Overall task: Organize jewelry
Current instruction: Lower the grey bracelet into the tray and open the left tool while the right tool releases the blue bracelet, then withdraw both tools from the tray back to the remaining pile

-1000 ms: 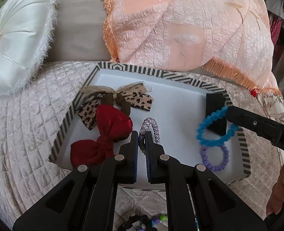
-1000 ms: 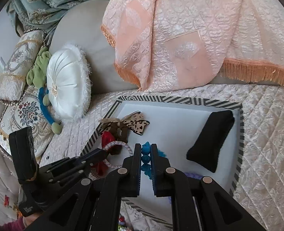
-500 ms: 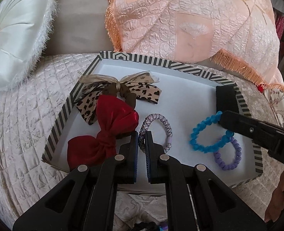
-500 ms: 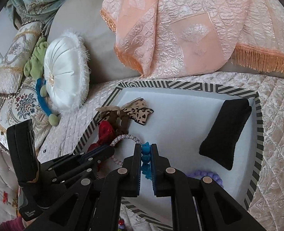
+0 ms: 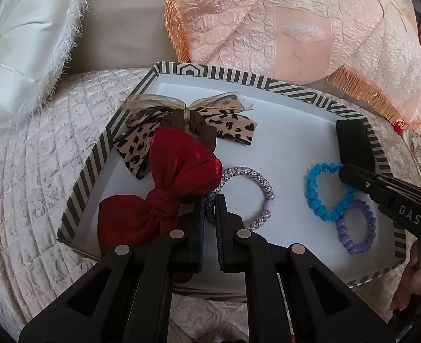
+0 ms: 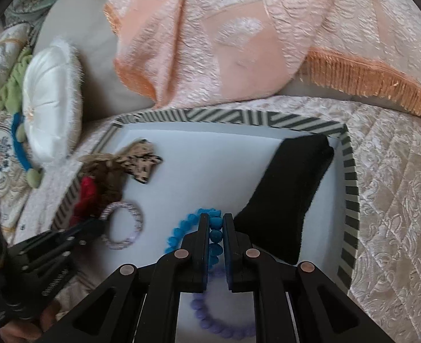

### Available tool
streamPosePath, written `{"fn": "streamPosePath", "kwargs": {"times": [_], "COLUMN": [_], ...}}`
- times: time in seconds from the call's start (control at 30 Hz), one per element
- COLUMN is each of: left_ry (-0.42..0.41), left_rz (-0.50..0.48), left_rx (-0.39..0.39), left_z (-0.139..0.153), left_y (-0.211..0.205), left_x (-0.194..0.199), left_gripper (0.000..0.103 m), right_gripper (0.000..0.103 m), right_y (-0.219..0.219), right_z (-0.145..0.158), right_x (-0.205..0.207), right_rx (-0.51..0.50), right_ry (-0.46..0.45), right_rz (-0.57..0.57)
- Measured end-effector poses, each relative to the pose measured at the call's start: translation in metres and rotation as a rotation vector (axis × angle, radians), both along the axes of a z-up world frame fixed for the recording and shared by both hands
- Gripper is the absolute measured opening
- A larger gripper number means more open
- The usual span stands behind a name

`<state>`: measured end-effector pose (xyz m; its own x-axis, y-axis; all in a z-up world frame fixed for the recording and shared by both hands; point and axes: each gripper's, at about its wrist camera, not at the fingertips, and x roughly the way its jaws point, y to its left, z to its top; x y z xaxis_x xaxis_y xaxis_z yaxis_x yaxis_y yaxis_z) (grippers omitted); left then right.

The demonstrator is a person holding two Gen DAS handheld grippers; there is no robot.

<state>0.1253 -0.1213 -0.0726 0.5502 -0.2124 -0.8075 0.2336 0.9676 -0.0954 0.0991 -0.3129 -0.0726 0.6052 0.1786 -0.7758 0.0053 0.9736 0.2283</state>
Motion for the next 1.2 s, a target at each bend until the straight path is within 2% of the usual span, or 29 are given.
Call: {"fn": "streamPosePath", "kwargs": {"times": [0.13, 0.37, 0.43, 0.5, 0.57, 0.77, 0.9, 1.2], "left_ry": [0.005, 0.007, 0.009, 0.002, -0.012, -0.053, -0.099, -0.160], "left_rz": [0.003, -0.001, -0.004, -0.013, -0.026, -0.043, -0.031, 0.000], "left_rx": [0.002, 0.010, 0.009, 0.005, 0.002, 0.019, 0.025, 0.031], "left_z": [-0.003, -0.004, -0.003, -0.001, 0.003, 0.019, 0.034, 0.057], "left_y": [0.000, 0.000, -0.001, -0.002, -0.005, -0.008, -0.003, 0.018], "left_x": [0.002, 0.002, 0.001, -0.003, -0.008, -0.022, -0.031, -0.063], "left_gripper": [0.006, 0.008, 0.015, 0.034, 0.041, 0.041, 0.041, 0.041], "right_gripper": [0.008, 0.010, 0.016, 0.024, 0.028, 0.030, 0.037, 0.039], "right_y": [0.004, 0.002, 0.002, 0.003, 0.006, 0.009, 0.010, 0.015], "right_z": [-0.004, -0.003, 0.000, 0.004, 0.010, 0.035, 0.049, 0.073], "right_x": [0.002, 0.001, -0.001, -0.003, -0.005, -0.018, -0.031, -0.077], "right_rx": [-0.031, -0.006, 0.004, 0.005, 0.002, -0.012, -0.044, -0.053], "right_ry": [0.005, 0.014, 0.010, 0.004, -0.007, -0.052, -0.083, -0.130], "right_rz": [0.004, -0.003, -0.006, -0.005, 0.000, -0.004, -0.007, -0.007]}}
